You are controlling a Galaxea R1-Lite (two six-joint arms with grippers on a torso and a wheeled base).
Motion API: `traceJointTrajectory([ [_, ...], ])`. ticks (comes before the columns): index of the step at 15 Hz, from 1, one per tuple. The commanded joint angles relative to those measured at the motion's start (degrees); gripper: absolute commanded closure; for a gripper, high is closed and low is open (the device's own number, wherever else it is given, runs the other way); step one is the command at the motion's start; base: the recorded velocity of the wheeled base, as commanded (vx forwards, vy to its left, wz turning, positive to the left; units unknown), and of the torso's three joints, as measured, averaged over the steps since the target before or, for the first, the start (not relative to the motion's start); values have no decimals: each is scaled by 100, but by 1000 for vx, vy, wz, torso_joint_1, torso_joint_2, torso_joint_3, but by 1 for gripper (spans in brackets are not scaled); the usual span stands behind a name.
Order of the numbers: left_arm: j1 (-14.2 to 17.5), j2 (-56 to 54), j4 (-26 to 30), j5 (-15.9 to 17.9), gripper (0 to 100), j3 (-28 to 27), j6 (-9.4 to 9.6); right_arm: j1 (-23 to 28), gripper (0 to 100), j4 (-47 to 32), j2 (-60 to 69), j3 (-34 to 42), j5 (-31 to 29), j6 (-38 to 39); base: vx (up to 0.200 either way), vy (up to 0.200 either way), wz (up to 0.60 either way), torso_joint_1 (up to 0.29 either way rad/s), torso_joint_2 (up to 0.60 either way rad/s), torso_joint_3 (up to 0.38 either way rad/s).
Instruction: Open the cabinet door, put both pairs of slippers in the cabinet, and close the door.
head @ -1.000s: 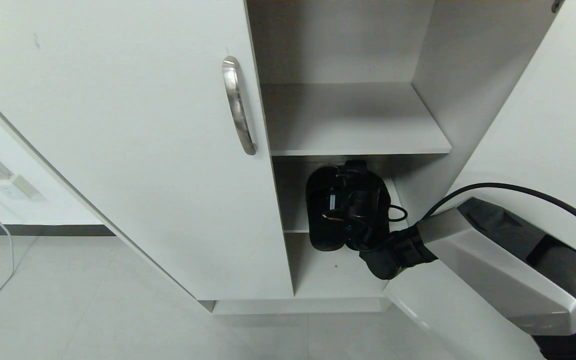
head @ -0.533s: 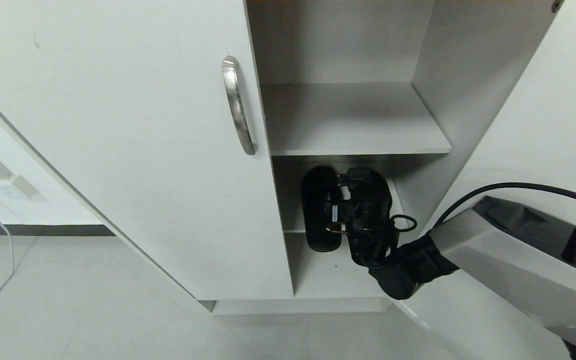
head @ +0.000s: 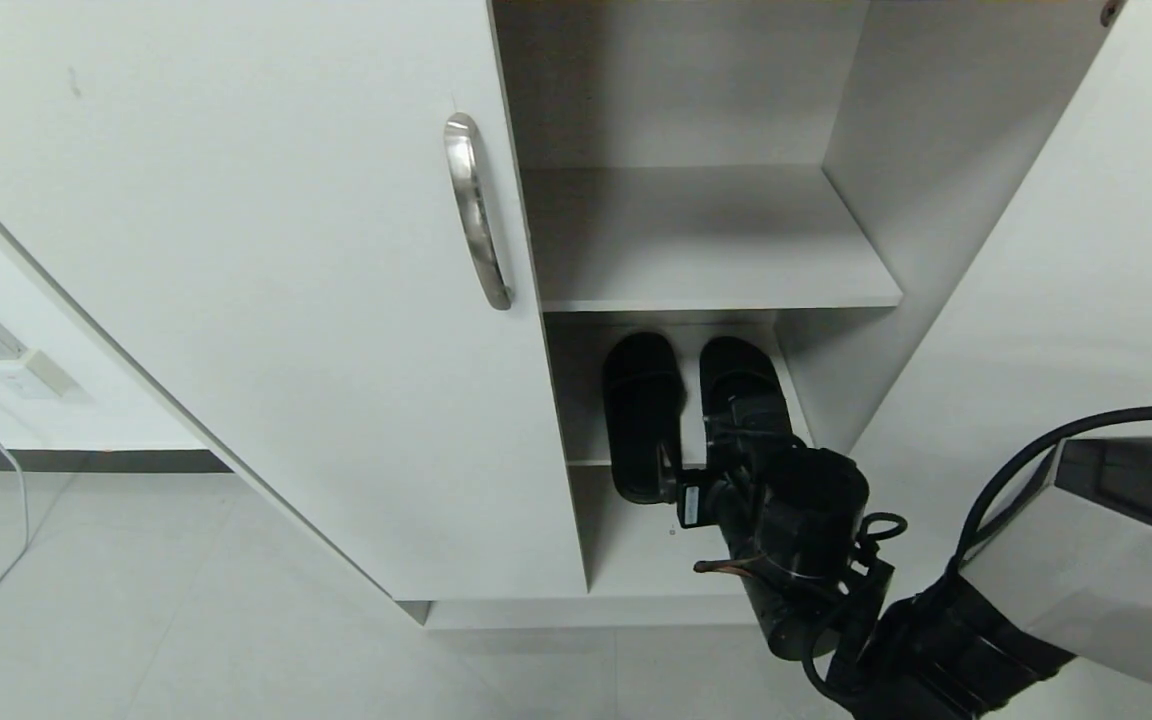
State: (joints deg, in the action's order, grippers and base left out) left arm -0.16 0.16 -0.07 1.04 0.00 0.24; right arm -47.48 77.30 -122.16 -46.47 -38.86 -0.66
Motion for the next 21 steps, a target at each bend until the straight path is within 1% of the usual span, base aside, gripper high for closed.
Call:
traceJointTrajectory([
  [1, -2, 2, -1, 2, 100, 0, 2, -86, 0, 22, 184, 226, 2, -4, -200, 0, 0, 2, 7, 2],
  [5, -2, 2, -1, 2, 100, 0, 2, -86, 0, 39, 175, 296, 2, -4, -200, 0, 0, 4, 4, 2],
  [9, -2, 2, -1, 2, 100, 0, -7, -86, 0, 48, 184, 349, -7, 13, 0, 0, 0, 0, 0, 0],
  [12, -2, 2, -1, 2, 100, 0, -7, -86, 0, 215, 193, 446, -16, -4, 0, 0, 0, 0, 0, 0],
  [18, -2, 2, -1, 11, 100, 0, 11, -121, 0, 206, 193, 446, -16, -4, 0, 0, 0, 0, 0, 0],
  [21, -2, 2, -1, 11, 100, 0, 11, -147, 0, 206, 193, 437, -7, -4, 0, 0, 0, 7, 1, 149],
])
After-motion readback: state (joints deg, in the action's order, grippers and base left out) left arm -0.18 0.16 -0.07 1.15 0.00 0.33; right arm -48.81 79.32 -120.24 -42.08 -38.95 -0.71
